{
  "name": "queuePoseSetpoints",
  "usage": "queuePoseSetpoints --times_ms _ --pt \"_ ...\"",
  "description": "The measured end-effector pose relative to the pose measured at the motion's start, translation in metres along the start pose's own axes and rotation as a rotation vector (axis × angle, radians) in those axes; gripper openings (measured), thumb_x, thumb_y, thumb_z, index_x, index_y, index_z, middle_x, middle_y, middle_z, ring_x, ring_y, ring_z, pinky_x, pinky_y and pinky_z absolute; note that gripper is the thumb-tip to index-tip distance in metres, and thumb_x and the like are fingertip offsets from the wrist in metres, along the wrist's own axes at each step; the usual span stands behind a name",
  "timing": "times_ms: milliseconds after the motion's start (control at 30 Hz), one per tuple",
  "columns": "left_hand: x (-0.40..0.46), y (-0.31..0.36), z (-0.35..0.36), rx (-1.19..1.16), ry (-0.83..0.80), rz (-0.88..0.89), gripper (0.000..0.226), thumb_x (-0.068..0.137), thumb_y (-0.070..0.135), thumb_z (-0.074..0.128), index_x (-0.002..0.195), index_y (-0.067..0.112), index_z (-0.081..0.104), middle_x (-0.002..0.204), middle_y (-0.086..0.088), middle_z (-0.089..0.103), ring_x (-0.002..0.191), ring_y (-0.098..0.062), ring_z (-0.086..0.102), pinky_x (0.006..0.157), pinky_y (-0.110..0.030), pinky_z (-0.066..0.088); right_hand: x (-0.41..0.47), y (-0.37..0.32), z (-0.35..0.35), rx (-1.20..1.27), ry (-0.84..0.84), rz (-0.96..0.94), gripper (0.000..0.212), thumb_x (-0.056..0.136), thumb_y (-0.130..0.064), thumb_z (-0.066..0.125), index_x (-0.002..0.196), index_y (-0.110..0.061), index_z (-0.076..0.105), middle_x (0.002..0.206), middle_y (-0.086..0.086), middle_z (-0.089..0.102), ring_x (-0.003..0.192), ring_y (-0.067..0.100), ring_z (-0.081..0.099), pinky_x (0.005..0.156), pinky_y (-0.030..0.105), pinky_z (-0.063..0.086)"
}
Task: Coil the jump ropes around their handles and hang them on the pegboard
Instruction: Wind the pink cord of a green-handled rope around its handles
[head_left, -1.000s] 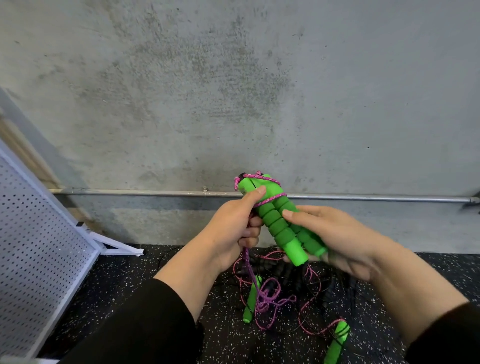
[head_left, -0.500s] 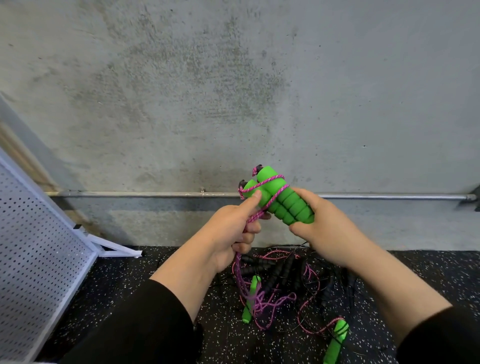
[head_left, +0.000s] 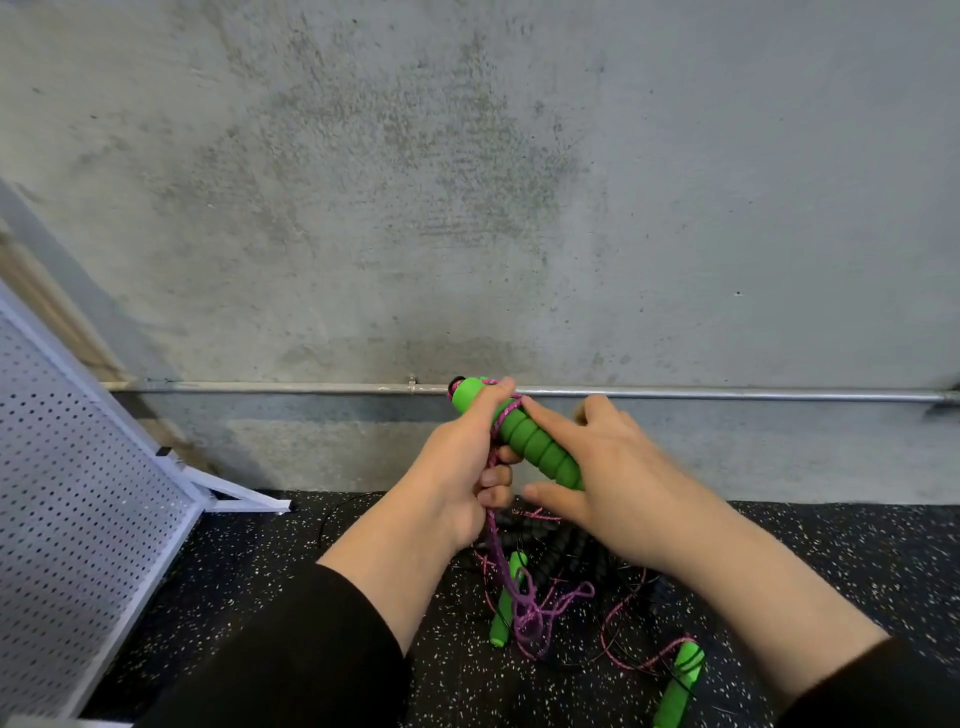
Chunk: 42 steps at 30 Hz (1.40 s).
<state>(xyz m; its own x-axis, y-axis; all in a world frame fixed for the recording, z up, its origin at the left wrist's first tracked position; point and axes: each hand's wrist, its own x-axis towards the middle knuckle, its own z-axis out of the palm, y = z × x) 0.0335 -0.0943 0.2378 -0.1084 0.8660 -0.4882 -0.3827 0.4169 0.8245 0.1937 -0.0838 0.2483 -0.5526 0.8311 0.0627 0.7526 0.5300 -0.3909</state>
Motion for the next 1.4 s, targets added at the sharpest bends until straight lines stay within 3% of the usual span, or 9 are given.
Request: queuePoseSetpoints --times_ms 100,200,367,600,800,867,1033,1233,1400 --pt "0.000 0.005 0.000 -0.039 0.000 0.050 0.037 0.091 0.047 0.067 0.074 0.019 0.050 0.053 0.003 0.037 0.042 -0.007 0.022 0.039 -0.017 0.014 0.000 0.006 -0.009 0.571 0.010 0.242 0.079 0.083 -0.068 0.066 0.151 -0.036 0.042 0.127 -0.009 0.058 0.114 0.012 0.059 0.102 0.027 0.045" --pt "-0.001 0.008 0.002 -0.071 -0.050 0.078 0.035 0.092 0.045 0.065 0.076 0.018 0.050 0.055 0.002 0.038 0.042 -0.007 0.022 0.037 -0.019 0.016 -0.005 0.007 -0.018 1.382 -0.219 0.485 0.067 0.084 -0.066 0.058 0.128 -0.017 0.069 0.116 0.021 0.071 0.088 0.028 0.073 0.082 0.042 0.063" --pt "-0.001 0.009 0.003 -0.081 -0.077 0.100 0.033 0.092 0.045 0.064 0.085 0.016 0.050 0.056 0.003 0.038 0.043 -0.007 0.024 0.036 -0.019 0.018 -0.009 0.008 -0.023 1.771 -0.468 0.487 0.062 0.095 -0.062 0.043 0.125 -0.015 0.070 0.090 0.018 0.063 0.055 0.019 0.057 0.047 0.024 0.053" --pt "-0.009 0.008 0.006 0.057 -0.206 0.061 0.053 0.087 0.076 0.050 0.086 0.023 0.057 0.064 0.007 0.036 0.047 -0.007 0.017 0.041 -0.020 0.013 0.002 0.014 -0.017 1.628 -0.099 0.411 0.042 0.103 -0.043 0.046 0.126 -0.010 0.061 0.081 0.015 0.054 0.054 0.015 0.036 0.047 0.024 0.033" --pt "-0.005 0.008 0.000 0.087 -0.205 0.020 0.089 0.083 0.081 0.048 0.121 0.004 0.069 0.061 0.008 0.036 0.045 -0.006 0.018 0.043 -0.022 0.010 0.002 0.022 -0.020 0.746 0.194 0.292 0.023 0.104 -0.030 0.053 0.123 -0.038 0.063 0.086 -0.010 0.064 0.061 -0.004 0.055 0.062 0.012 0.043" --pt "-0.006 0.008 0.002 0.079 -0.196 0.019 0.078 0.085 0.079 0.049 0.111 0.008 0.069 0.061 0.008 0.036 0.044 -0.006 0.018 0.039 -0.020 0.012 0.002 0.025 -0.016 0.478 0.163 0.203 0.038 0.101 -0.029 0.060 0.136 -0.042 0.056 0.097 -0.012 0.063 0.079 -0.010 0.058 0.074 0.009 0.043" --pt "-0.006 0.004 0.004 0.073 -0.081 0.022 0.047 0.086 0.070 0.062 0.074 0.027 0.048 0.059 0.007 0.033 0.044 -0.006 0.017 0.040 -0.020 0.010 0.005 0.021 0.006 0.009 0.115 0.156 0.063 0.095 -0.043 0.065 0.148 -0.056 0.034 0.108 -0.002 0.038 0.112 0.025 0.043 0.098 0.041 0.044" --pt "0.002 0.001 -0.003 0.042 0.032 0.085 0.034 0.090 0.052 0.068 0.077 0.027 0.049 0.055 0.008 0.031 0.041 -0.006 0.018 0.039 -0.018 0.012 0.003 0.005 0.008 -0.040 0.089 0.058 0.078 0.087 -0.065 0.060 0.154 -0.053 0.023 0.115 -0.004 0.034 0.116 0.018 0.038 0.100 0.036 0.043" --pt "0.000 0.005 -0.001 0.057 -0.082 0.129 0.030 0.097 0.039 0.060 0.075 0.023 0.047 0.059 0.005 0.034 0.043 -0.007 0.015 0.039 -0.019 0.011 0.006 0.001 -0.002 0.873 0.200 0.396 0.061 0.097 -0.064 0.041 0.139 -0.022 0.056 0.125 0.001 0.067 0.108 0.018 0.063 0.095 0.034 0.050"
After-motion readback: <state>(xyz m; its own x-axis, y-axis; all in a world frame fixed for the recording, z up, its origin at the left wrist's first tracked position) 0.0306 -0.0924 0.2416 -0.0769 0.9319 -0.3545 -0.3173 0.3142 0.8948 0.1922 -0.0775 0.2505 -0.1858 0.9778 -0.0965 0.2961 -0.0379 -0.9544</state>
